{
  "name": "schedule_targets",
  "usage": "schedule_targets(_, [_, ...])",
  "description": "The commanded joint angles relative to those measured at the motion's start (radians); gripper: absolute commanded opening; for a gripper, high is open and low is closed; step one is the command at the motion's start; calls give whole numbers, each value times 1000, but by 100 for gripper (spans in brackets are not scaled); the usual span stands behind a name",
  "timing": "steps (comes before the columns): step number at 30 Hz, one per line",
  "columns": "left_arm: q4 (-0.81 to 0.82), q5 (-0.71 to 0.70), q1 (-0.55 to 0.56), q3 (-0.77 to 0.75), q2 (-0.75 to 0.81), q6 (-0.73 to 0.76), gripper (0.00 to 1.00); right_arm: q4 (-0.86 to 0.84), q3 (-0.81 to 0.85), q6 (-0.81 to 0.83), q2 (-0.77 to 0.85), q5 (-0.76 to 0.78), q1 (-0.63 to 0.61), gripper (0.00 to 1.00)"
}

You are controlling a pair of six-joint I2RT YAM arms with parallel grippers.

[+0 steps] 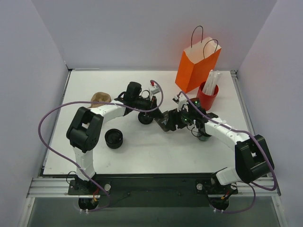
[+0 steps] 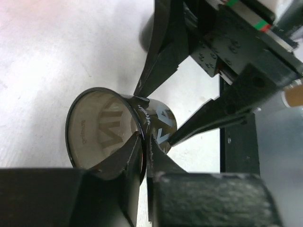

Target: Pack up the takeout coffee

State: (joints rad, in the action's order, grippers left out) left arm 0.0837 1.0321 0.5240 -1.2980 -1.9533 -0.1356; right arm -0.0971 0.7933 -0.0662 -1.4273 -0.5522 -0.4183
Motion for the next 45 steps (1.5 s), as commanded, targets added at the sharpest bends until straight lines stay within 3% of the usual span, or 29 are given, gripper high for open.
schedule_targets(1, [-58,-202,25,5,138,114,8,25,24,-30,85,49,0,62])
schedule_targets(4, [-159,-468,96,11,227,198,0,62,11,-66,197,154,0,71])
schedule_targets(7, [-252,-692,177,-3,283,238,0,124,-6,-113,315,332,0,74])
schedule_targets(15, [-463,-1075,390,-32,291,251,4,208,-55,-175,505,636,15,77])
schedule_targets(28, [-420,-1141,441,28,188,185,17,220,-77,-202,591,649,19,77])
schedule_targets(31, [-415,-1144,444,31,180,177,29,221,-74,-199,584,644,18,77])
schedule_targets(36, [-459,-1121,446,-13,237,171,59,218,-66,-195,561,629,19,77])
schedule_targets(40, [-522,-1124,442,-113,298,171,68,214,-60,-195,532,604,19,77])
schedule_targets(45, [-593,-1271,381,-188,352,140,70,203,-65,-202,519,587,18,77])
